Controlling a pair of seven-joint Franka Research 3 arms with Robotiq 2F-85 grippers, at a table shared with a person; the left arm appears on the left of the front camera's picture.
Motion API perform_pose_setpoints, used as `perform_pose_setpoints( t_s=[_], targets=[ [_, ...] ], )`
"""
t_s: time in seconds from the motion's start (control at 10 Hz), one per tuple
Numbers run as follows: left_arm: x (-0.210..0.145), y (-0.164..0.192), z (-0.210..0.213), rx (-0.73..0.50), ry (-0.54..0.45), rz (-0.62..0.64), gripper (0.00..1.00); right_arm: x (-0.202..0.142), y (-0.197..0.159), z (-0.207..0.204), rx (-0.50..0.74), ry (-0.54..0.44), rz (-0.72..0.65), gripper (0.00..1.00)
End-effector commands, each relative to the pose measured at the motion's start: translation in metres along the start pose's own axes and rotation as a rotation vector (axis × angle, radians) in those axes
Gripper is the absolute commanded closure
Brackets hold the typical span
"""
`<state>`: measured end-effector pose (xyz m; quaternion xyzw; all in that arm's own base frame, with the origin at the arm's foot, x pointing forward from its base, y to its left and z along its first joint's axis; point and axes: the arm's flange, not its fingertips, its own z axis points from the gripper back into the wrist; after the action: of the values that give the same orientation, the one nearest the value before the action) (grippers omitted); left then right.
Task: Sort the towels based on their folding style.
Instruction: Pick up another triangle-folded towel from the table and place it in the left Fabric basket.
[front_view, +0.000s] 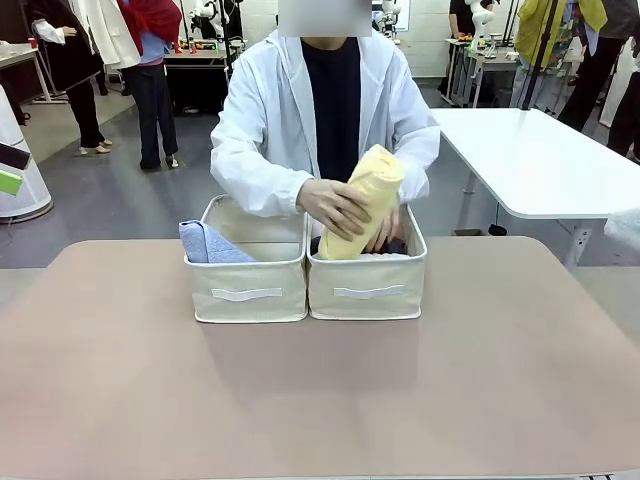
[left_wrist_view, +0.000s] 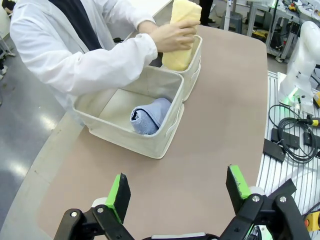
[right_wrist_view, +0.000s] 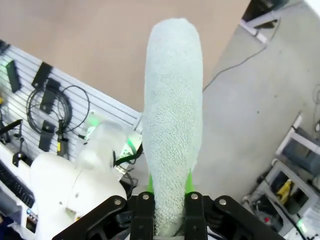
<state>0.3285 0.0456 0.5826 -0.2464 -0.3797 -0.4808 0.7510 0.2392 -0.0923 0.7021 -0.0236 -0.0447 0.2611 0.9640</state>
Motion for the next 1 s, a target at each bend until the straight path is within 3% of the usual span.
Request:
perform_pose_setpoints(
  t_s=[0.0, 0.9],
  targets=[
    [0.000, 0.000, 0.001, -0.005, -0.005, -0.002, 0.00, 0.037, -0.004, -0.013, 0.047, 0.000, 0.028, 0.79],
    [0.000, 0.000, 0.001, -0.005, -0.005, -0.002, 0.00, 0.060, -0.010, -0.014, 0.053, 0.041, 0.019, 0.79]
  ],
)
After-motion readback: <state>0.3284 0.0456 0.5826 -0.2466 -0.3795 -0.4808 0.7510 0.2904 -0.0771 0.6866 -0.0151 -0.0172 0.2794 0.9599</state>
